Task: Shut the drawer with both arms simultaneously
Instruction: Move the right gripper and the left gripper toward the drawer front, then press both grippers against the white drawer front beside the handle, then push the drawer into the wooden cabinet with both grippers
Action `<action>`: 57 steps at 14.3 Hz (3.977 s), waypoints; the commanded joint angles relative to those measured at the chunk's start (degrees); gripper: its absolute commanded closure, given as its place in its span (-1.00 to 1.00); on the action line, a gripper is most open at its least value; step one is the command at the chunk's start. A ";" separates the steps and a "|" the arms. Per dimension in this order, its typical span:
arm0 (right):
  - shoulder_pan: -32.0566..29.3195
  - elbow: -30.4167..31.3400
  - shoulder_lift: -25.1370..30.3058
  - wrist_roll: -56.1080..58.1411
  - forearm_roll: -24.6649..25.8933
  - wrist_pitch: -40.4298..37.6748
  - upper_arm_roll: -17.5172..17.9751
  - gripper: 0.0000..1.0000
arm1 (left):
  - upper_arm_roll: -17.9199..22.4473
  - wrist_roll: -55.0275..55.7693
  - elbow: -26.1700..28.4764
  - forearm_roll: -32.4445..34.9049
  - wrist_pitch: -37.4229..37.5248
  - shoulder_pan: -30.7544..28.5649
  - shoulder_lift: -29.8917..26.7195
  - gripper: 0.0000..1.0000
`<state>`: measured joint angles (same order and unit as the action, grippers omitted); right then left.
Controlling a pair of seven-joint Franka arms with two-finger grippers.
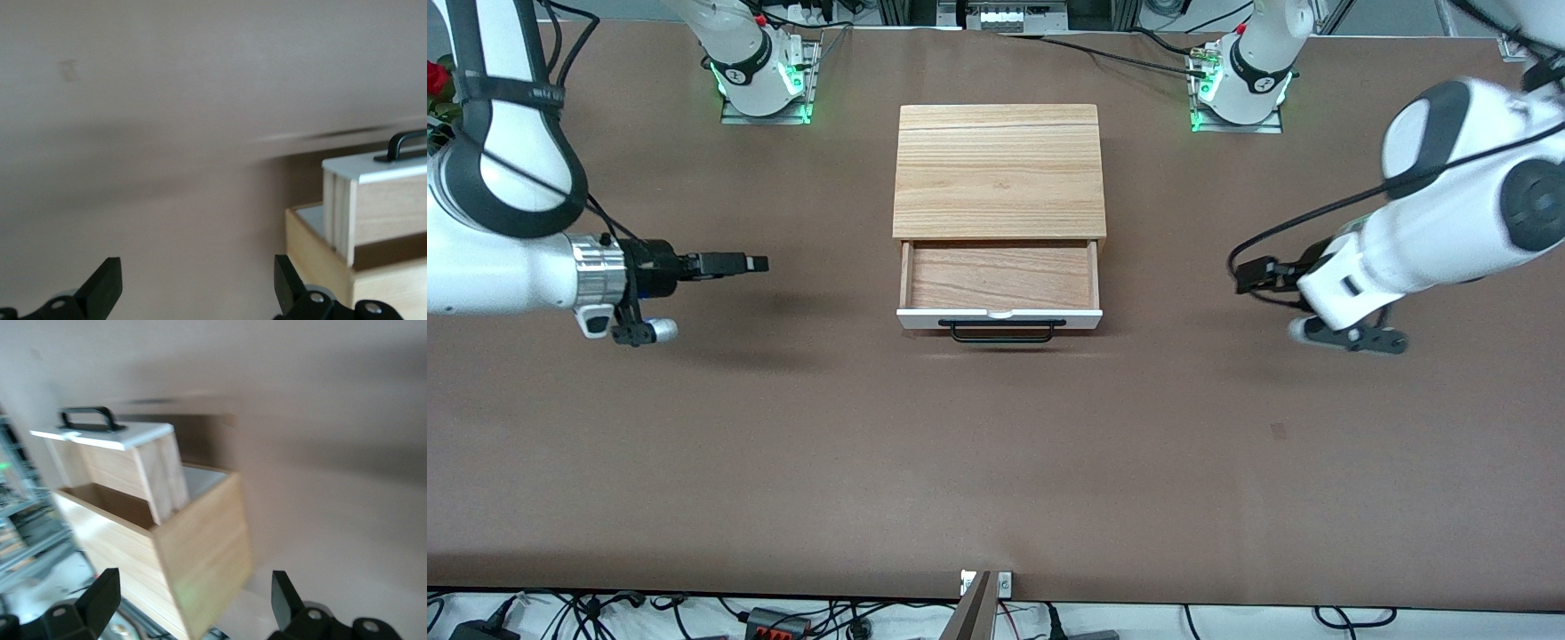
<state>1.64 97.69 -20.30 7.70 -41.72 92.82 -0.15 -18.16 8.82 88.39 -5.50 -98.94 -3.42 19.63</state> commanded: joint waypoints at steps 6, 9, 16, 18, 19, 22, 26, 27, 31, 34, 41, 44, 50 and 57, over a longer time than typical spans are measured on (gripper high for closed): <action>13.73 -0.57 -6.86 1.18 -4.86 24.49 0.06 -1.00 | 0.06 5.95 -7.26 -0.56 -10.83 7.80 15.16 -1.00; 17.68 -0.57 -9.13 1.09 -4.95 32.47 -0.02 -1.00 | 0.06 6.12 -7.44 -0.65 -14.17 9.48 17.71 -1.00; 24.28 0.92 -11.96 1.09 -6.79 42.88 0.06 -1.00 | 0.06 6.03 -6.30 -2.32 -16.20 12.91 19.04 -1.00; 25.43 1.37 -11.96 1.09 -6.88 42.97 -0.02 -1.00 | 0.06 5.25 -5.16 -2.23 -16.20 13.96 18.95 -1.00; 25.52 1.63 -11.96 1.09 -6.80 42.97 -0.02 -1.00 | 0.06 5.24 -4.81 -2.23 -15.94 13.96 18.86 -1.00; 26.31 2.24 -11.96 1.09 -6.88 43.06 0.06 -1.00 | -0.03 5.07 -2.53 -2.23 -13.13 13.79 17.38 -1.00; 27.10 3.04 -11.70 1.09 -6.80 42.44 0.06 -1.00 | -1.43 2.62 1.43 -2.32 -12.69 12.21 14.65 -1.00; 27.54 3.39 -11.70 1.00 -6.88 42.35 0.06 -1.00 | -2.48 2.35 2.39 -2.41 -12.34 11.51 14.30 -1.00; 28.51 5.93 -11.43 0.74 -6.80 42.01 0.06 -1.00 | -8.28 2.34 7.40 -2.41 -12.25 7.12 11.40 -1.00; 28.51 6.03 -11.26 0.74 -6.80 37.28 0.06 -1.00 | -10.05 2.43 10.39 -2.41 -12.25 6.23 9.20 -1.00; 28.42 7.86 -11.17 0.83 -6.80 33.74 -0.02 -1.00 | -11.54 2.69 14.79 -2.41 -13.21 6.41 7.18 -1.00; 28.68 8.84 -11.08 0.74 -6.80 32.26 -0.02 -1.00 | -11.63 2.61 16.46 -2.41 -14.96 6.32 7.18 -1.00; 28.16 9.01 -8.54 0.74 -6.53 24.52 -0.73 -1.00 | -11.72 2.69 17.43 -2.41 -16.90 6.23 6.91 -1.00; 27.98 9.01 -8.36 0.74 -6.36 23.98 -0.90 -1.00 | -11.72 3.75 17.78 -2.41 -16.99 6.23 6.38 -1.00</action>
<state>29.77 105.30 -30.26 8.34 -48.14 118.21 -1.22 -29.37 12.73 103.85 -6.86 -115.03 3.59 28.32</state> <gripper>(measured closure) 0.000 0.000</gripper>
